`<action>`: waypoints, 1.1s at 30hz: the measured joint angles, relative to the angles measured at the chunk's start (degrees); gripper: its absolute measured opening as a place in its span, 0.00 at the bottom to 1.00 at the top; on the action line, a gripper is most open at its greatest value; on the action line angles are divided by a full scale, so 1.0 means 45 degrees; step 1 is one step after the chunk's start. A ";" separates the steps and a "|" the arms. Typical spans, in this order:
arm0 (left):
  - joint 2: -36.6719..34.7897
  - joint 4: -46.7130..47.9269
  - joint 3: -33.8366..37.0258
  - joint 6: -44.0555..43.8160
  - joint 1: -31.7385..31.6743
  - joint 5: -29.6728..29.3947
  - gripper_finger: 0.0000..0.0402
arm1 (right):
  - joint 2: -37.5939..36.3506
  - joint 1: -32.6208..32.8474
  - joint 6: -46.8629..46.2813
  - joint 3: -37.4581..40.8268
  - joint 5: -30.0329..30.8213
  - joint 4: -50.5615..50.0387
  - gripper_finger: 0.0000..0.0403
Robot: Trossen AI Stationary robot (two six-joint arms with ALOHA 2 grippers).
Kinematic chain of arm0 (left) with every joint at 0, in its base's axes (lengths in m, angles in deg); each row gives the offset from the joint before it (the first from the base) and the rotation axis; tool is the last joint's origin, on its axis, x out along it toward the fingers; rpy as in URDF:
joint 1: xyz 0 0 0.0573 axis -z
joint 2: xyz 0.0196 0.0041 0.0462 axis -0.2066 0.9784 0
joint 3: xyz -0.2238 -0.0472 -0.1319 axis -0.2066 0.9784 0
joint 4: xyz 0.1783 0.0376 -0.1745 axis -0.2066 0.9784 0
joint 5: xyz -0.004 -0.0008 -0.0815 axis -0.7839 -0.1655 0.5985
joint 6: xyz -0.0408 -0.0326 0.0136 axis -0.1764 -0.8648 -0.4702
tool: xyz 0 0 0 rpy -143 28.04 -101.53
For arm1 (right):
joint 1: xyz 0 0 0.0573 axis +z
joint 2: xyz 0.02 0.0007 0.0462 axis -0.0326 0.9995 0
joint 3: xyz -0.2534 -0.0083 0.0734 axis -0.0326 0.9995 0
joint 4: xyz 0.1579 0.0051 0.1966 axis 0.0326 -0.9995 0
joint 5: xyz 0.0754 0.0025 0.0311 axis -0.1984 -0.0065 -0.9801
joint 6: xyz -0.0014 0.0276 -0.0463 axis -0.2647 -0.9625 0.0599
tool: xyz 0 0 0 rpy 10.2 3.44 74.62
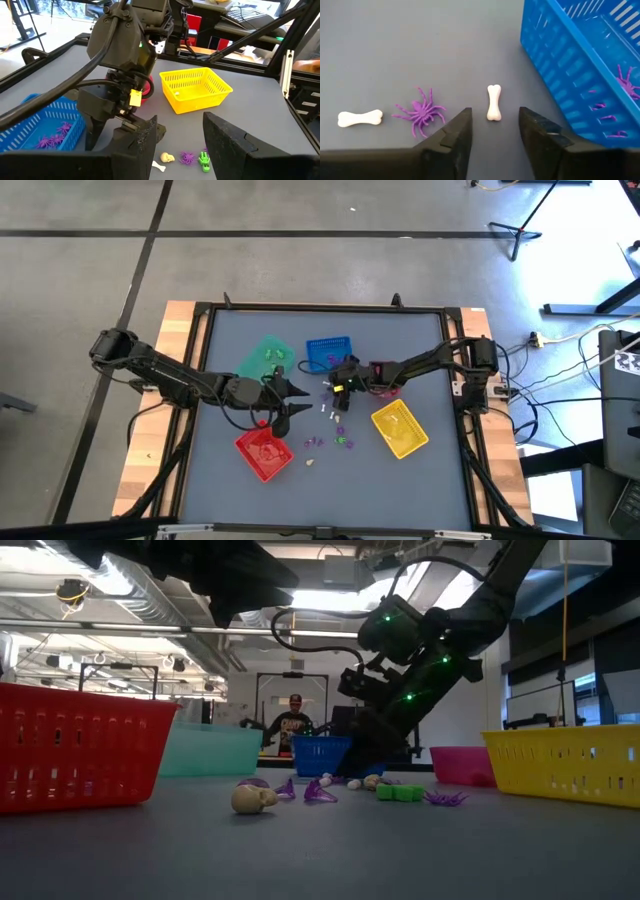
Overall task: Sort Halloween decoration
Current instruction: Put the white bone toy into the yellow bin
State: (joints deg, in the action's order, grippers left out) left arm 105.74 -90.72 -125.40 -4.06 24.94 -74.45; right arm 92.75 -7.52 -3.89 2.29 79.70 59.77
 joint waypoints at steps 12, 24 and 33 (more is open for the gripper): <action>0.0000 0.0000 0.0000 0.0003 0.0000 0.0005 0.36 | 0.0005 -0.0010 0.0116 0.0000 -0.0434 0.0044 0.16; 0.0000 0.0000 0.0000 0.0001 0.0000 0.0010 0.36 | 0.0024 -0.0010 0.0117 0.0010 -0.0505 0.0312 0.06; 0.0000 0.0000 0.0000 -0.0001 0.0000 0.0015 0.36 | 0.0024 -0.0010 0.0112 0.0010 -0.0510 0.0340 0.02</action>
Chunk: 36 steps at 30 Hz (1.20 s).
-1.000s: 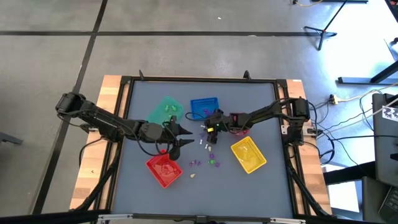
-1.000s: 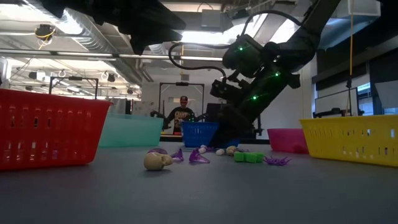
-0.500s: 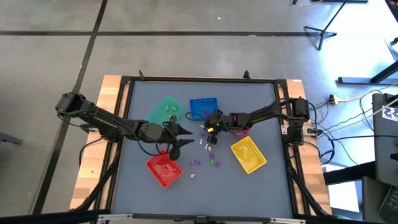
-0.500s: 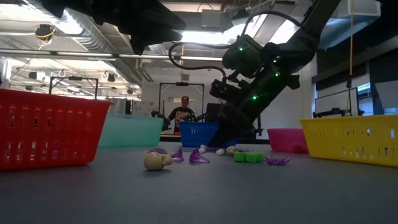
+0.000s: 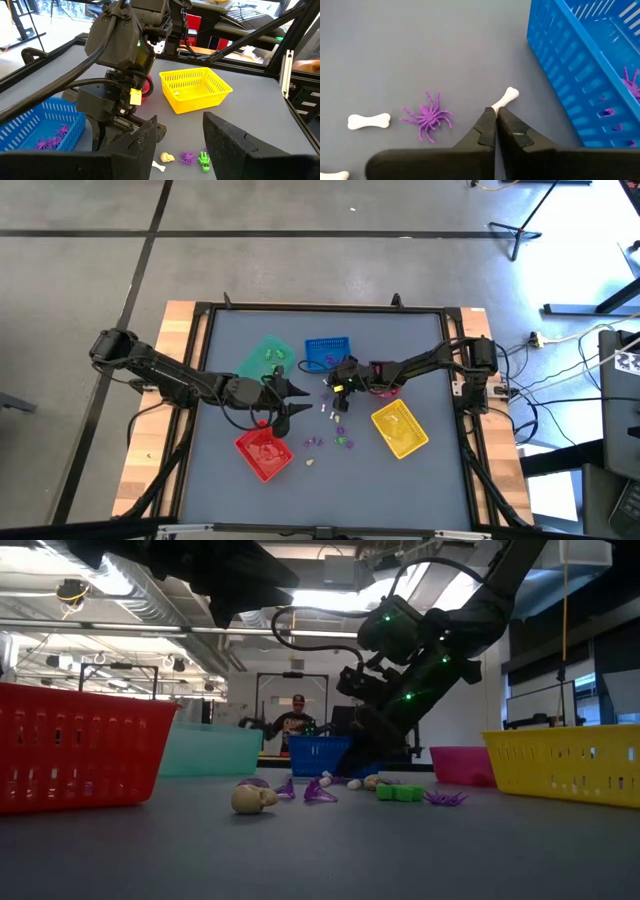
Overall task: Sort Halloween decoration
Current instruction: Put the white bone toy into the yellow bin
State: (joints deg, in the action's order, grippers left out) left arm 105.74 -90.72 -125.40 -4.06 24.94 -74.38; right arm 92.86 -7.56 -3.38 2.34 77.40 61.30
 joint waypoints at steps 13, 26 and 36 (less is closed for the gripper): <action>0.0000 0.0000 0.0000 0.0000 0.0005 0.0003 0.36 | -0.0005 0.0005 -0.0442 0.0000 -0.0005 -0.0057 0.02; 0.0000 0.0000 0.0000 0.0000 0.0005 0.0005 0.36 | -0.0005 0.0005 -0.1892 0.0000 -0.0002 -0.0049 0.29; 0.0000 0.0000 0.0000 0.0000 0.0005 0.0005 0.36 | -0.0005 0.0005 -0.4082 0.0000 0.0324 -0.0024 0.30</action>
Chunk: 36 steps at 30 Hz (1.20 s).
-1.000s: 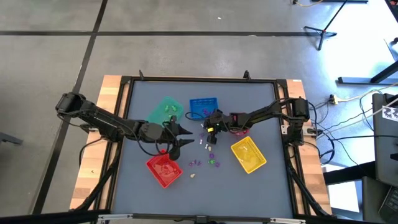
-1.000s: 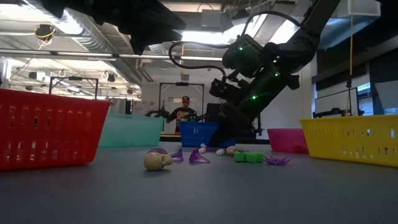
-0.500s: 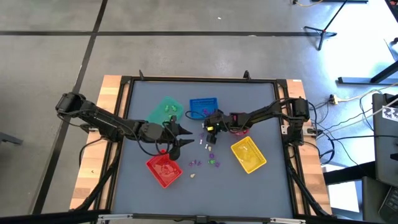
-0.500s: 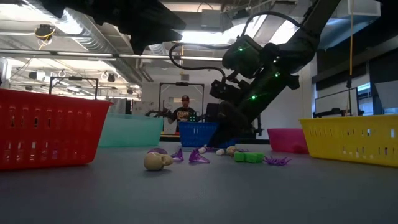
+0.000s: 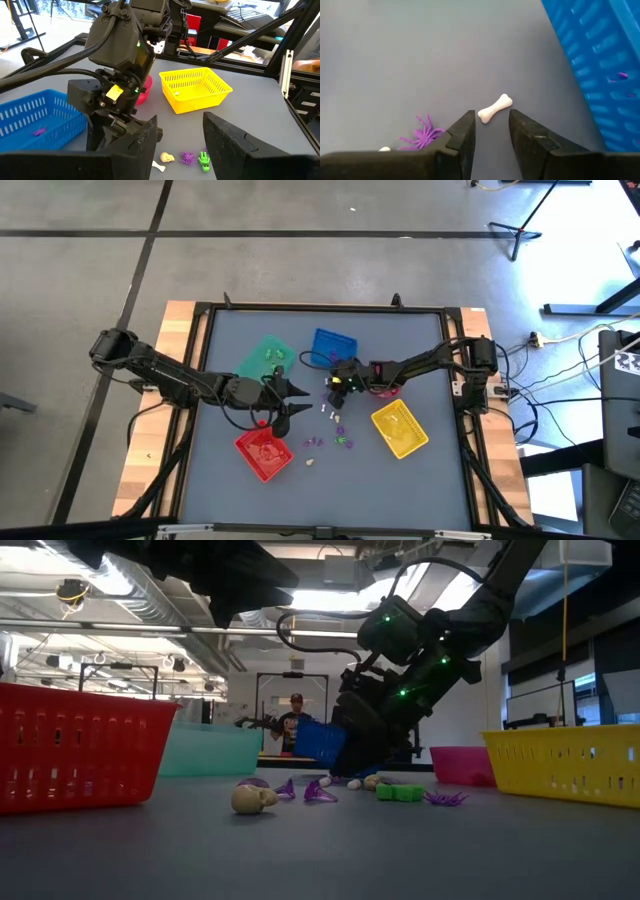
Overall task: Sort Halloween decoration
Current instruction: Put the white bone toy into the yellow bin
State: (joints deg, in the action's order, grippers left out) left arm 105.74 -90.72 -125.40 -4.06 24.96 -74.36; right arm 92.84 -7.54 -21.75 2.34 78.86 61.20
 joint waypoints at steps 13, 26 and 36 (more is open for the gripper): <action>0.0000 0.0000 0.0000 0.0000 0.0000 0.0000 0.36 | -0.0005 0.0000 0.0624 -0.0010 -0.0151 0.0000 0.30; 0.0000 0.0000 0.0000 0.0000 0.0000 0.0000 0.36 | -0.0010 0.0005 -0.1622 -0.0015 0.0324 0.0058 0.30; 0.0000 0.0000 0.0000 0.0000 0.0000 0.0000 0.36 | -0.0010 0.0019 -0.2427 -0.0019 0.0453 0.0258 0.30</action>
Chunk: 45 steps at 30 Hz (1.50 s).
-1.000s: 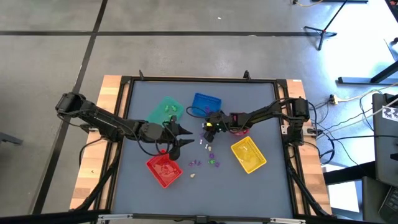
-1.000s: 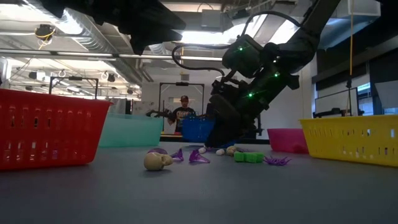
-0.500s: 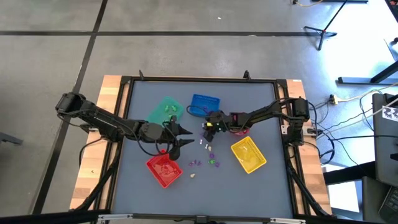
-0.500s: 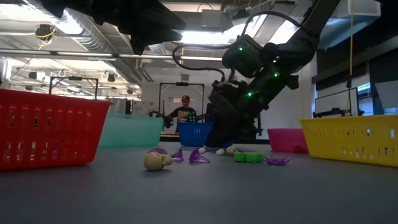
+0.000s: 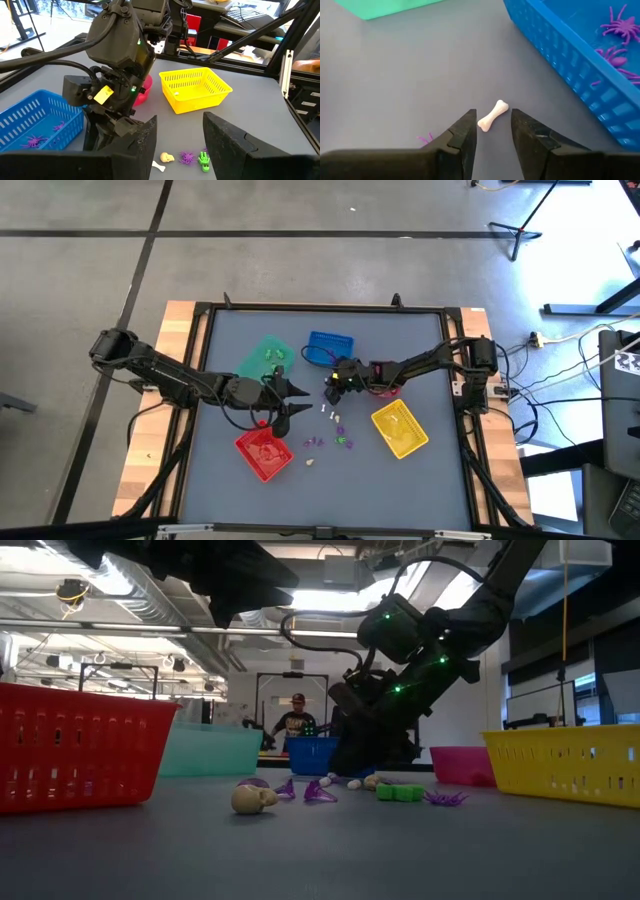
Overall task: Sort Halloween decoration
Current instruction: Put the white bone toy into the yellow bin
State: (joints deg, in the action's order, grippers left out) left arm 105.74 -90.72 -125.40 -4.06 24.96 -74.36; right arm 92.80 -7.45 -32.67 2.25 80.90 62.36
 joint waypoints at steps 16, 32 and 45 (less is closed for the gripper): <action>0.0000 0.0000 0.0000 0.0000 0.0000 0.0000 0.36 | 0.0000 0.0270 -0.1212 0.0000 0.0782 0.0043 0.30; -0.0005 0.0000 0.0000 0.0005 0.0000 -0.0005 0.36 | -0.0005 0.0500 -0.1831 -0.0004 0.1584 0.0043 0.30; -0.0003 0.0000 0.0000 0.0003 0.0000 -0.0005 0.36 | -0.0005 0.0962 -0.1837 -0.0005 0.2586 0.0218 0.30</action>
State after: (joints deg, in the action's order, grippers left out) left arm 105.72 -90.72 -125.40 -4.05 24.96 -74.38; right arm 92.77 -3.12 -40.93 2.23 92.53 63.34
